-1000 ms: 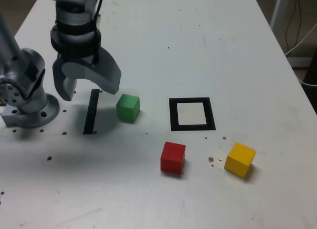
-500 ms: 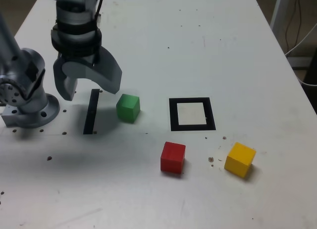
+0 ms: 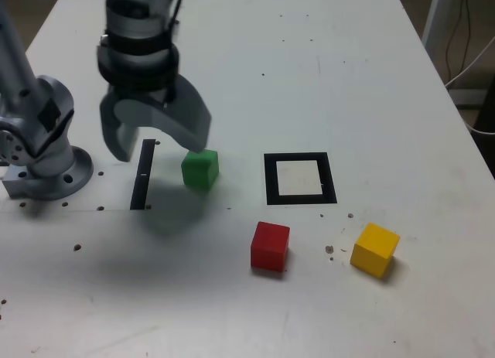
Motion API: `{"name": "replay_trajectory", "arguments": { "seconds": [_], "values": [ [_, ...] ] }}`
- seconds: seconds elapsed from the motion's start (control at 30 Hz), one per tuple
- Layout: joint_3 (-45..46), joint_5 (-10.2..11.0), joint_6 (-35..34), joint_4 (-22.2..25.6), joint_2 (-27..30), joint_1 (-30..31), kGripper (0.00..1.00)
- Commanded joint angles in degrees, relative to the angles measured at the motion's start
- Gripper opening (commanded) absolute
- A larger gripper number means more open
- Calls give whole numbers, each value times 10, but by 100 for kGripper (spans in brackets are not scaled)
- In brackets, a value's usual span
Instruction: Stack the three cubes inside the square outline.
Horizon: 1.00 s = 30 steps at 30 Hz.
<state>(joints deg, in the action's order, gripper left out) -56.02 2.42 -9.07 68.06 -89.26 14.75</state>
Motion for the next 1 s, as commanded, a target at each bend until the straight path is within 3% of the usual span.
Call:
{"name": "replay_trajectory", "arguments": {
  "seconds": [0.0,0.37,0.97],
  "values": [
    [-23,-2,-11,12,-15,17,99],
    [-153,-13,-55,50,-109,81,99],
    [-244,-12,-84,53,-206,113,99]
  ]
}}
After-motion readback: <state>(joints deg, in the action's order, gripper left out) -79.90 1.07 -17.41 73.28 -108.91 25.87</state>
